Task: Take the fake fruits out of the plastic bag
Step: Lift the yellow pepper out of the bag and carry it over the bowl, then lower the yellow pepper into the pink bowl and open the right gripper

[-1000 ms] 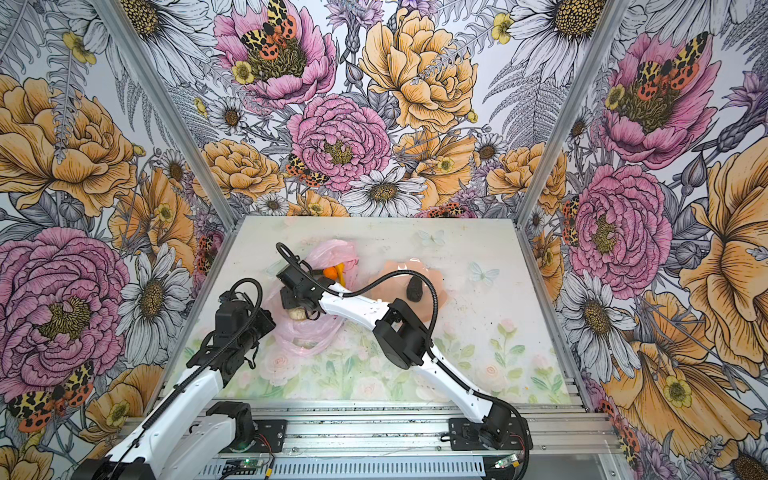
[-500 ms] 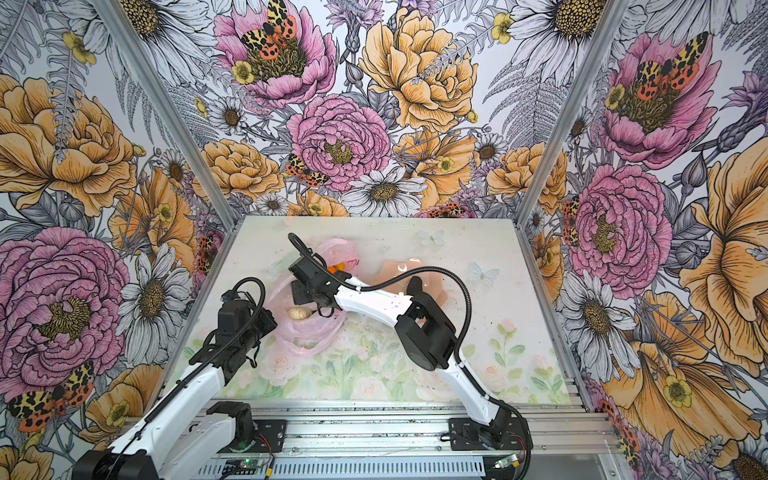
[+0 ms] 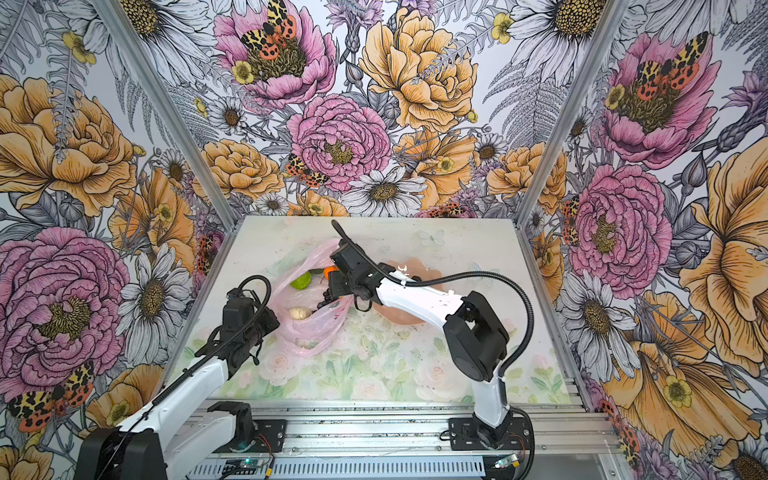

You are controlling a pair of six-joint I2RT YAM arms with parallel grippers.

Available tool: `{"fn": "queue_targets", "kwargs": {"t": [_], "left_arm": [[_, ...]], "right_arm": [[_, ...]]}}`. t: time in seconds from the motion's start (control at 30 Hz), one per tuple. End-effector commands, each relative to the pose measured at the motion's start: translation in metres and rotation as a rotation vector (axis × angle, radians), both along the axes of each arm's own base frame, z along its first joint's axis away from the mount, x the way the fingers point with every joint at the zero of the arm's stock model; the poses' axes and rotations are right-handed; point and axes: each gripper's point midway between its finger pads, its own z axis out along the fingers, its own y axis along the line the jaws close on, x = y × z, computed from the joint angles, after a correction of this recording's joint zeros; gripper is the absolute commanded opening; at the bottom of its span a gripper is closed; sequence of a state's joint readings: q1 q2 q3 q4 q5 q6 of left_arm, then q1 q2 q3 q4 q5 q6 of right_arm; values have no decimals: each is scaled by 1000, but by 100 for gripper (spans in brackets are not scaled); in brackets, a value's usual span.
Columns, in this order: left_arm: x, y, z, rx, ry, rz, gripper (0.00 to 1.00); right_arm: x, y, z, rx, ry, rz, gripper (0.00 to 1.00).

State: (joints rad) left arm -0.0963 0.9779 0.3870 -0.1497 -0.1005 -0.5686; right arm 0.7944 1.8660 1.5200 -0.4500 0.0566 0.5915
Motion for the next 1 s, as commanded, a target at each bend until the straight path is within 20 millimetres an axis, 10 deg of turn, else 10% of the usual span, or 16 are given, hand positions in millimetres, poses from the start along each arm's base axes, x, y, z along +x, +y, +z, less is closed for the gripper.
{"fn": "queue_targets", "kwargs": {"t": [0.0, 0.4, 0.97], "left_arm": [[12, -7, 14, 8, -52, -38, 17], [13, -7, 12, 8, -46, -41, 17], [13, -7, 12, 9, -45, -39, 17]], "right_arm": [[8, -45, 23, -2, -55, -56, 62], [2, -158, 8, -206, -35, -204, 61], [14, -138, -37, -439, 54, -130, 62]]}}
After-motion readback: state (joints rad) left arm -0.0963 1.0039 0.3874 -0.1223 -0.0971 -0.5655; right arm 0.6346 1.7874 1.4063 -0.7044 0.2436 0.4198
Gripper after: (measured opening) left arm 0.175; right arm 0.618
